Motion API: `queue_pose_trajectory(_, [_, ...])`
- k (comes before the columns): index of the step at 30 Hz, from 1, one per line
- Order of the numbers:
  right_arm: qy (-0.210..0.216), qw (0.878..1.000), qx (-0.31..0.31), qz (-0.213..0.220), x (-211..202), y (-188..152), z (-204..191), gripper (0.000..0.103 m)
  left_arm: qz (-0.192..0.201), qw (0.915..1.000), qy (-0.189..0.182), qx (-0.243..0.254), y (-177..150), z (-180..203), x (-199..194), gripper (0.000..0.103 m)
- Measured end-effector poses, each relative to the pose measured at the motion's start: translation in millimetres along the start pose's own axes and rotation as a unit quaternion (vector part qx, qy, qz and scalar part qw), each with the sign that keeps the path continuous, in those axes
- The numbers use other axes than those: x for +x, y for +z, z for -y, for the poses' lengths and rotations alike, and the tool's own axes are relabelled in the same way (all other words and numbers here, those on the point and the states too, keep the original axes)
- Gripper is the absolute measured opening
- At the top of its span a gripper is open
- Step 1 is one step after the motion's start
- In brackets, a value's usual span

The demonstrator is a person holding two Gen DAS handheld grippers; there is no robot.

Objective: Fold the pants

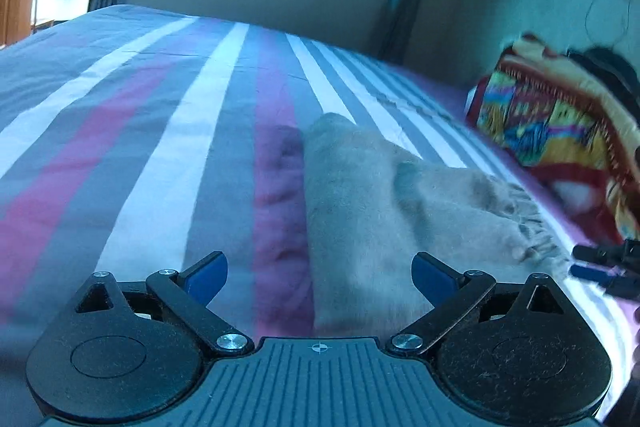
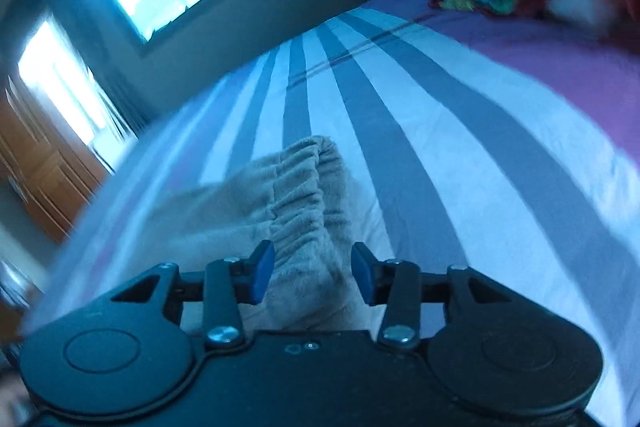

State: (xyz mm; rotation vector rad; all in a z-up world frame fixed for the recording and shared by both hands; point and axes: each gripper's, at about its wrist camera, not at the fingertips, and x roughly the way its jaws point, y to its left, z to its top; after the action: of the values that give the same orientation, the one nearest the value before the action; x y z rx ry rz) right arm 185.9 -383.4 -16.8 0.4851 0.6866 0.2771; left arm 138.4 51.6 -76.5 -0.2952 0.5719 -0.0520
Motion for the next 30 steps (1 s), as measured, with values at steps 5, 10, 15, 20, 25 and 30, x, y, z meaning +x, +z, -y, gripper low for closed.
queue_pose_trajectory(5, [0.032,0.999,0.024,-0.023,-0.7,-21.5,3.6,0.042,-0.018,0.9986,-0.009,0.050,-25.7,4.0,-3.4,0.099])
queue_pose_trajectory(10, [0.041,0.995,0.066,-0.065,20.9,-27.4,1.8,0.049,-0.030,0.9979,0.020,0.053,-22.0,1.7,17.3,0.099])
queue_pose_trajectory(15, [0.072,0.986,0.132,-0.072,37.8,-26.5,6.9,0.068,-0.024,0.9983,0.034,0.041,-17.6,-1.1,24.6,0.099])
queue_pose_trajectory(20, [0.077,0.987,0.132,-0.048,44.2,-13.5,2.9,0.035,-0.008,0.9973,0.059,0.042,-19.9,-9.0,17.0,0.094])
queue_pose_trajectory(25, [0.057,0.995,0.077,-0.033,36.8,-14.8,-8.8,0.033,-0.020,0.9952,0.071,0.064,-22.6,-3.0,23.3,0.095])
queue_pose_trajectory(30, [0.050,0.993,0.100,-0.043,42.3,-23.1,2.0,0.032,-0.008,0.9959,0.070,0.057,-24.1,-7.4,15.0,0.095])
